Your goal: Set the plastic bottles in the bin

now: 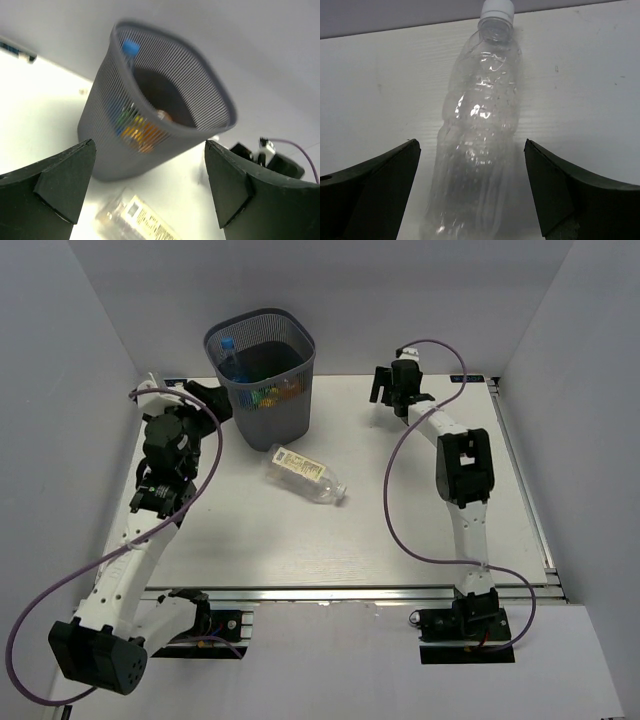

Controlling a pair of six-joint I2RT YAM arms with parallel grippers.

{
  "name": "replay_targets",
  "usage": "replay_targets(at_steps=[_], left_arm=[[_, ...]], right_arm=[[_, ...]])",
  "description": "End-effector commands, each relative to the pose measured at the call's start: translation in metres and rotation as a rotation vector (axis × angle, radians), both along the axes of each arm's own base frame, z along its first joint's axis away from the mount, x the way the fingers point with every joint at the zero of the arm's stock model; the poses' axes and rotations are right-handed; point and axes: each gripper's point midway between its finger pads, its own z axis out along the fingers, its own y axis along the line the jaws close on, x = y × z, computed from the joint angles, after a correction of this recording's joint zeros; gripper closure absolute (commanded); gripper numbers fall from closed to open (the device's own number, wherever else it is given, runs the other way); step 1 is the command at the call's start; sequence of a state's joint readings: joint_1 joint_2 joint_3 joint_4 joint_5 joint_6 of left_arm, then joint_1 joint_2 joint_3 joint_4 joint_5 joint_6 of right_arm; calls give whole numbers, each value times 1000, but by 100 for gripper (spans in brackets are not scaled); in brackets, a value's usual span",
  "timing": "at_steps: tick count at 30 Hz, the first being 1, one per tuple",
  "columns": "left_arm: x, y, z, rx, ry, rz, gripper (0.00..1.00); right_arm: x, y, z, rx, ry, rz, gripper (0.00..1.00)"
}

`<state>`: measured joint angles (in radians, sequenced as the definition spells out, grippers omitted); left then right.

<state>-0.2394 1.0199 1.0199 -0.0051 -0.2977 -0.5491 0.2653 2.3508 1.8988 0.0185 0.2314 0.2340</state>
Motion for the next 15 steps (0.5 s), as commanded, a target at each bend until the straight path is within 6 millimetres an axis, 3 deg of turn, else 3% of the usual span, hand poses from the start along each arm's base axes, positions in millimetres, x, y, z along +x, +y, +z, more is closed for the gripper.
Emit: replay_targets(at_steps=[1, 3, 5, 8, 9, 10, 11, 12, 14, 15], left_arm=[[4, -9, -37, -43, 71, -29, 2], [1, -9, -51, -55, 93, -32, 2], [1, -10, -53, -61, 91, -35, 2], [1, -11, -57, -69, 100, -39, 2], [2, -12, -58, -73, 106, -40, 2], [2, -13, -59, -75, 112, -43, 2], [2, -14, -59, -75, 114, -49, 2], [2, -15, -56, -82, 108, -55, 2], [-1, -22, -53, -89, 103, -98, 2], [-2, -26, -52, -98, 101, -116, 2]], right_arm=[[24, -16, -8, -15, 17, -76, 11], [27, -9, -21, -6, 49, -45, 11], [23, -6, -43, 6, 94, -27, 11], [11, -5, -58, 13, 128, -18, 15], [8, -6, -59, 15, 127, -16, 24], [7, -6, -44, 20, 104, -12, 30], [-4, -6, -56, 11, 128, 4, 36], [-2, -4, -32, 20, 74, 14, 47], [-8, -4, -19, 14, 42, 40, 60], [-18, -7, -25, 5, 53, 45, 64]])
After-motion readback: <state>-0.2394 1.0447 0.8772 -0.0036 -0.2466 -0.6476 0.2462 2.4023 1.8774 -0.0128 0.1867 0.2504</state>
